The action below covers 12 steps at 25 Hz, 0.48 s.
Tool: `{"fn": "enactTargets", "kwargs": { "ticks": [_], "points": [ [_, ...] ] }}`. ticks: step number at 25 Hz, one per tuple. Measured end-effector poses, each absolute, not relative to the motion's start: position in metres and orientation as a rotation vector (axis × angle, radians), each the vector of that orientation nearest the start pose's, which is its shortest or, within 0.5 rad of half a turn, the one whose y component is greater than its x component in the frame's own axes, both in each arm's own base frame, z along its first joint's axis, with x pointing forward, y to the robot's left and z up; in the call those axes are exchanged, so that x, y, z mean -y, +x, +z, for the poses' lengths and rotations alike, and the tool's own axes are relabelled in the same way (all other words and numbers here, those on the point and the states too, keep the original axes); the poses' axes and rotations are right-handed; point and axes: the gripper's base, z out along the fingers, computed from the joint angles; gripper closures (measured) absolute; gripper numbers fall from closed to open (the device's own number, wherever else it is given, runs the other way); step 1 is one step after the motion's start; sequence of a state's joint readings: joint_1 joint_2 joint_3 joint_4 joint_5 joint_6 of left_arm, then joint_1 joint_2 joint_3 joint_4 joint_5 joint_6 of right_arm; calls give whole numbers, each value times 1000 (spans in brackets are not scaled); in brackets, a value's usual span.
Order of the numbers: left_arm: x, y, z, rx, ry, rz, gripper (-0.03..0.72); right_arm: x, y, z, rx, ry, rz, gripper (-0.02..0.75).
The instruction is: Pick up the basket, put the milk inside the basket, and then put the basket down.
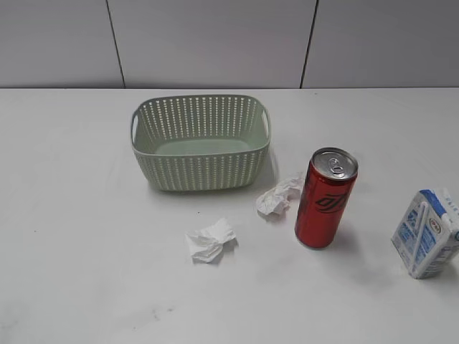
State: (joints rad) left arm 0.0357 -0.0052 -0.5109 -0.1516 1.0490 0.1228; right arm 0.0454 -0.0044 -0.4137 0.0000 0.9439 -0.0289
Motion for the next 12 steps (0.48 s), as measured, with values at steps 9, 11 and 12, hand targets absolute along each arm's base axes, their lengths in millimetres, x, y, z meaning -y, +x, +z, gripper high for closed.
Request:
{"fn": "enactTargets", "kwargs": {
  "ticks": [9, 11, 12],
  "points": [
    [12, -7, 282, -2006, 94, -80, 136, 0, 9, 262, -2008, -75, 11, 148],
    [12, -7, 282, -2006, 96, -78, 136, 0, 9, 262, -2008, -75, 11, 148],
    [12, -7, 282, -2006, 96, -79, 136, 0, 9, 262, -2008, -75, 11, 148]
  ]
}}
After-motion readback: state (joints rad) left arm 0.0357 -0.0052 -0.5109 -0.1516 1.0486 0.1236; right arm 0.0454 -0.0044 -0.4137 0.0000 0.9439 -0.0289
